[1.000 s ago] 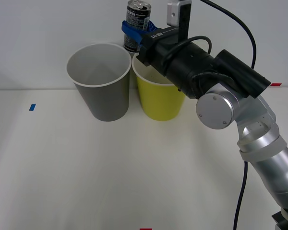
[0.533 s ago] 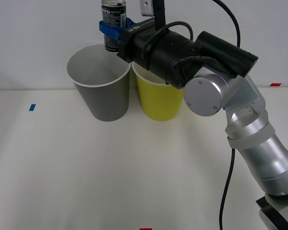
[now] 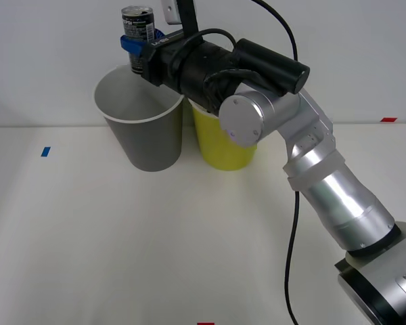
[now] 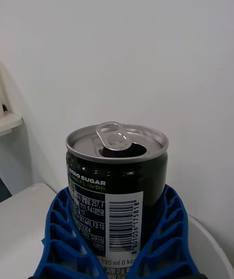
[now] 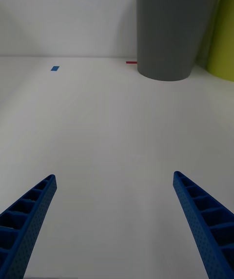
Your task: Put cans in the gray bin and PET bottles in the light green bin.
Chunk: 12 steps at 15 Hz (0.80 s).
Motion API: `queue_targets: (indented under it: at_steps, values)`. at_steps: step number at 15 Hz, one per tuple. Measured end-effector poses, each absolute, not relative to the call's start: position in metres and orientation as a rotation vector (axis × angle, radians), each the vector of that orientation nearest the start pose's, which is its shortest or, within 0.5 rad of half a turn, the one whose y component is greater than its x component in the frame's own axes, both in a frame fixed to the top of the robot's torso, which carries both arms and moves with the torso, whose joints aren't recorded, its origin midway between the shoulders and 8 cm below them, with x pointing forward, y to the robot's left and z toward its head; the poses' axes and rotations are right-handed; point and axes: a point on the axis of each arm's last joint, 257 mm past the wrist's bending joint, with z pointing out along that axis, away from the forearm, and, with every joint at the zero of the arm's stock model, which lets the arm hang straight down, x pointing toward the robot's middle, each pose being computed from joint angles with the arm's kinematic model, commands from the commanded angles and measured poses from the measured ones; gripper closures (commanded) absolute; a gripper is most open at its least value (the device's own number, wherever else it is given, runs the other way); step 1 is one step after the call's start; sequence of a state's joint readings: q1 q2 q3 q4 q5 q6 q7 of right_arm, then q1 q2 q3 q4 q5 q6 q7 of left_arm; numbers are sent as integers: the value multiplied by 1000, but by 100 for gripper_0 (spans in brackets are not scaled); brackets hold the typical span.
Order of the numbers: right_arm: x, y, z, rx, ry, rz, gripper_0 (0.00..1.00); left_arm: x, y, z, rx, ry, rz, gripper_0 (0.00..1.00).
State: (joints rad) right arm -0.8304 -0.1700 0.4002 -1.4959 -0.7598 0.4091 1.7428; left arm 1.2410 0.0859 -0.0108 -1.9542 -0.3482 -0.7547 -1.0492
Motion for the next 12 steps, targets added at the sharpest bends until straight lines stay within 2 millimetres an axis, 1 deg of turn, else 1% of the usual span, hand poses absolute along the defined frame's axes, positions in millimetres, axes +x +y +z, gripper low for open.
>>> queue_targets:
  at_steps: [4,7,12]
  values:
    - [584,144,40,-626,1369,644,100,156,288,-278,-63,1681,-1,17]
    - [587,154,44,-641,1363,628,100,156,288,-278,-63,1681,-1,18]
    - [587,159,45,-655,1356,609,100,156,288,-278,-63,1681,-1,18]
